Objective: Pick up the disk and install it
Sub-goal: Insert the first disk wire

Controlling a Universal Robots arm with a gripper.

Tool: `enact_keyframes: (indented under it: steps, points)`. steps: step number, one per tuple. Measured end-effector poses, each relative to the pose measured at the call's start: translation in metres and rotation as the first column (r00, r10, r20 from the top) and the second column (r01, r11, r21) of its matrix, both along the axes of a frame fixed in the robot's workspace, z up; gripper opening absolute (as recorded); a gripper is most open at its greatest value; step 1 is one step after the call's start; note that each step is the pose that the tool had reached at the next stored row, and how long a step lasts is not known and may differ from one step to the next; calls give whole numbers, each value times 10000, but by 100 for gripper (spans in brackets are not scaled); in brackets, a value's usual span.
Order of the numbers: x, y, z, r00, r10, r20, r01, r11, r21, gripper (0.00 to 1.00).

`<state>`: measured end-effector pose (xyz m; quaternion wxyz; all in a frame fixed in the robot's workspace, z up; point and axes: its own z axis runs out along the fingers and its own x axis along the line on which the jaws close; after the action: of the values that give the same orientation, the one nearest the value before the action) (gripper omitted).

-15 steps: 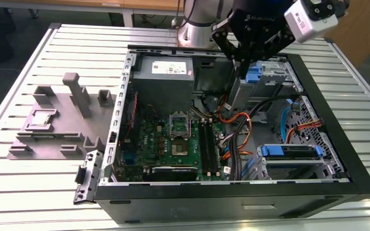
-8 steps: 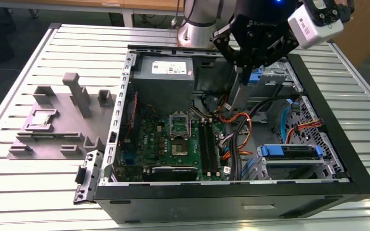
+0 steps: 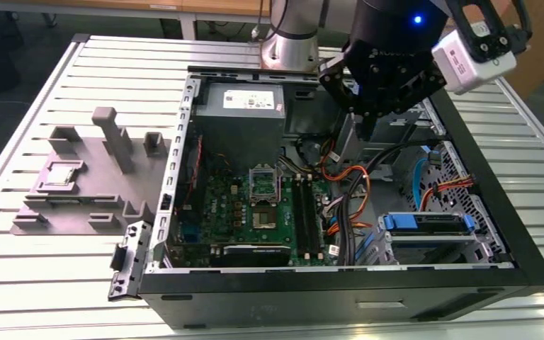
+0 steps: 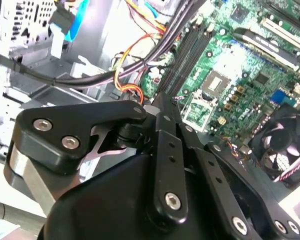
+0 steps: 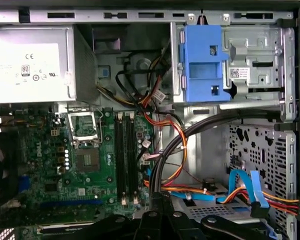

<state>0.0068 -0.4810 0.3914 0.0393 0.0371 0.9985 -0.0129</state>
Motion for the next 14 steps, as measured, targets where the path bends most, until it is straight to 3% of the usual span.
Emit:
enact_keyframes:
  steps: [6,14]
  points:
    - [124,-53,-25,10000,0,21,0,10000,1,10]
    - [327,-86,-37,10000,1,24,-1,10000,-3,10]
